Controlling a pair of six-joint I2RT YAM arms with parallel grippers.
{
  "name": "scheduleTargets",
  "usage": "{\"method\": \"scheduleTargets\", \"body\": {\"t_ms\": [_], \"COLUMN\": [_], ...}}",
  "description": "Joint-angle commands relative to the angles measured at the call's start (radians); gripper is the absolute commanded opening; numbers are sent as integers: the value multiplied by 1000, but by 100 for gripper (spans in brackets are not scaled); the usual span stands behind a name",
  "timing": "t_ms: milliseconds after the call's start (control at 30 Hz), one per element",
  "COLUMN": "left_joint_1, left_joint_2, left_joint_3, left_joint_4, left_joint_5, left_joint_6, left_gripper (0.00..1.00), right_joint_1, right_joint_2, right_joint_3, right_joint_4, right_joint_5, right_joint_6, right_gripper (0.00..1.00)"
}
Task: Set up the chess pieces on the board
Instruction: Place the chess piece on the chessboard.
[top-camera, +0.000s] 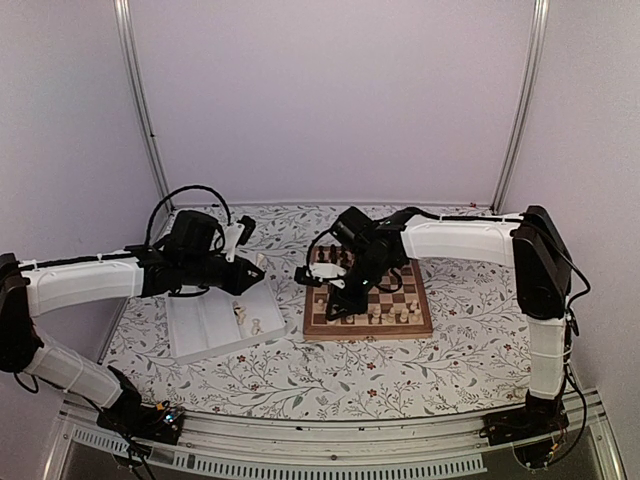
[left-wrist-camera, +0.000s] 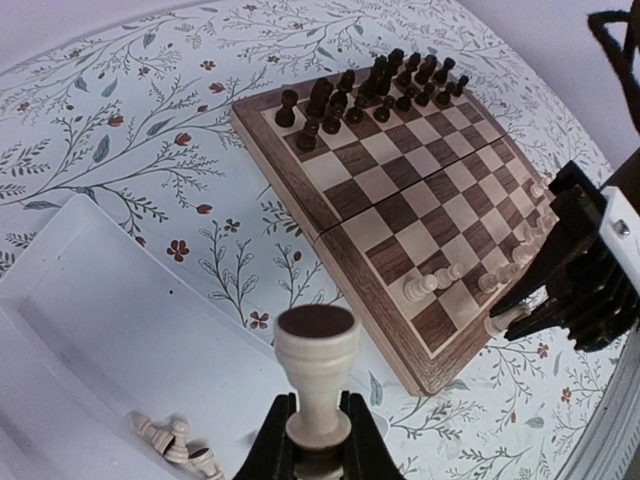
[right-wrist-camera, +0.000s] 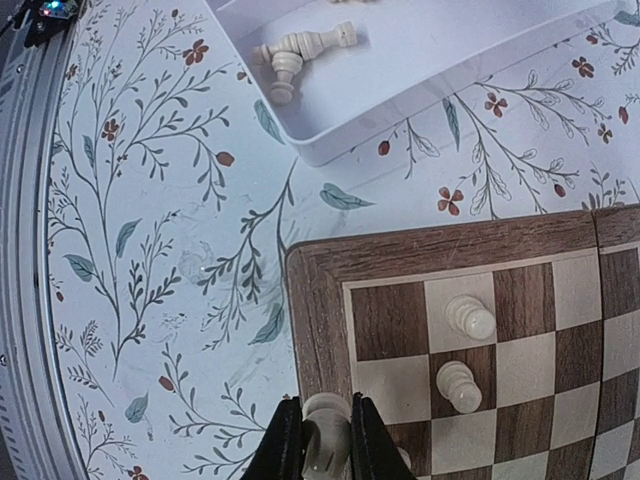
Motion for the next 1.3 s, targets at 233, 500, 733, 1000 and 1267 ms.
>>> {"method": "scheduleTargets", "body": {"t_ms": [233, 500, 733, 1000, 1267], "left_joint_1": [13, 13, 13, 12, 13], "left_joint_2": [37, 56, 58, 59, 58], "left_joint_3": [13, 15, 14, 12, 45], "left_joint_4": [20, 25, 25, 26, -23], "left_joint_5": [29, 45, 49, 58, 102], "left_joint_6": [-20, -20, -18, -20, -10], "left_gripper": [0, 0, 0, 0, 1], "right_joint_1": [9, 10, 8, 9, 10], "right_joint_2": [46, 63, 77, 69, -12], "right_joint_3": [-2, 0, 0, 4, 34], "right_joint_4": [41, 48, 53, 55, -5], "right_joint_5": [84, 89, 114, 119, 78], "right_joint_6": [5, 10, 10, 16, 26], "right_gripper": [8, 11, 13, 21, 36]}}
